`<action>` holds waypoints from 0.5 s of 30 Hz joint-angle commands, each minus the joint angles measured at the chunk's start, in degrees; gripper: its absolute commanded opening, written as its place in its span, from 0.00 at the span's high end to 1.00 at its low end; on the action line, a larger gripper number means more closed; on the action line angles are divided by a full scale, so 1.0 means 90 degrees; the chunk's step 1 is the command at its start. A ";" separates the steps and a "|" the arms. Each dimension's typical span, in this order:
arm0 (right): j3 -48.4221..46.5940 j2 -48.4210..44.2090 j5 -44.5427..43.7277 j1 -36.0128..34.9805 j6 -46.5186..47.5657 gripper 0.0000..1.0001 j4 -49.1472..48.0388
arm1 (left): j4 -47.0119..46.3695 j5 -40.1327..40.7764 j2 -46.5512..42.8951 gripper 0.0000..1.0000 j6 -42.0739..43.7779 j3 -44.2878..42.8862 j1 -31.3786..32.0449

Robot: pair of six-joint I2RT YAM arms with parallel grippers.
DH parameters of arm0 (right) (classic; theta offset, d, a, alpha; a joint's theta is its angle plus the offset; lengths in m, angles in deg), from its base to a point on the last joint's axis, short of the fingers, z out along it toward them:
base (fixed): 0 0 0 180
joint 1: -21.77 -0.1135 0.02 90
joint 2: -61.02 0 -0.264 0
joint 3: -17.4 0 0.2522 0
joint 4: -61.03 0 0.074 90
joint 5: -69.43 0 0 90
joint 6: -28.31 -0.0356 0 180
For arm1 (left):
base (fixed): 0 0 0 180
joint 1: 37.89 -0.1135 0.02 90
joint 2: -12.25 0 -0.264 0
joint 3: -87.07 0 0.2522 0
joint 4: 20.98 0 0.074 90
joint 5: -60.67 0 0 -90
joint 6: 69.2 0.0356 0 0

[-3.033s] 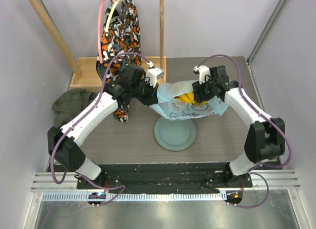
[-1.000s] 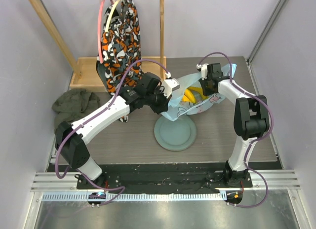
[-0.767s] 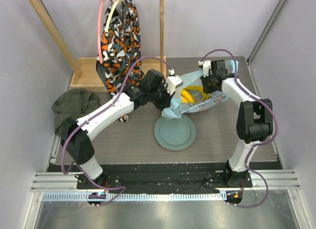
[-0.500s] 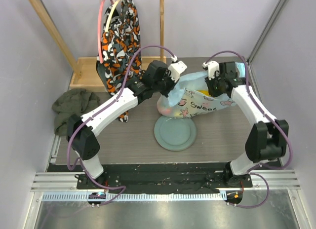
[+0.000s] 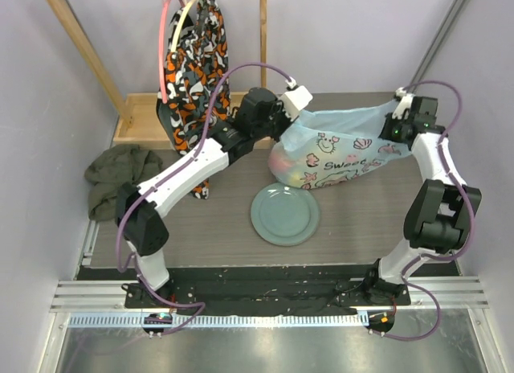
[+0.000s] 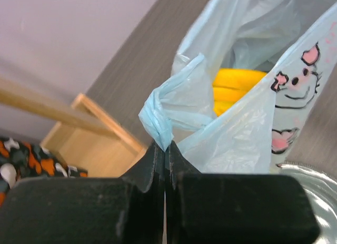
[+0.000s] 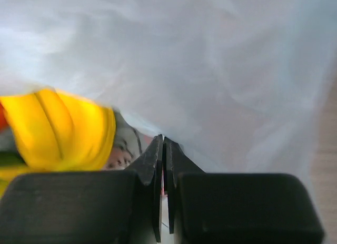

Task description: Take the fake fruits out of the plastic bag

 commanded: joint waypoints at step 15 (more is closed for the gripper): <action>0.2159 -0.2125 0.1452 0.0058 -0.0466 0.58 0.0369 | 0.0770 -0.2341 0.0326 1.00 -0.0336 -0.0794 -0.0120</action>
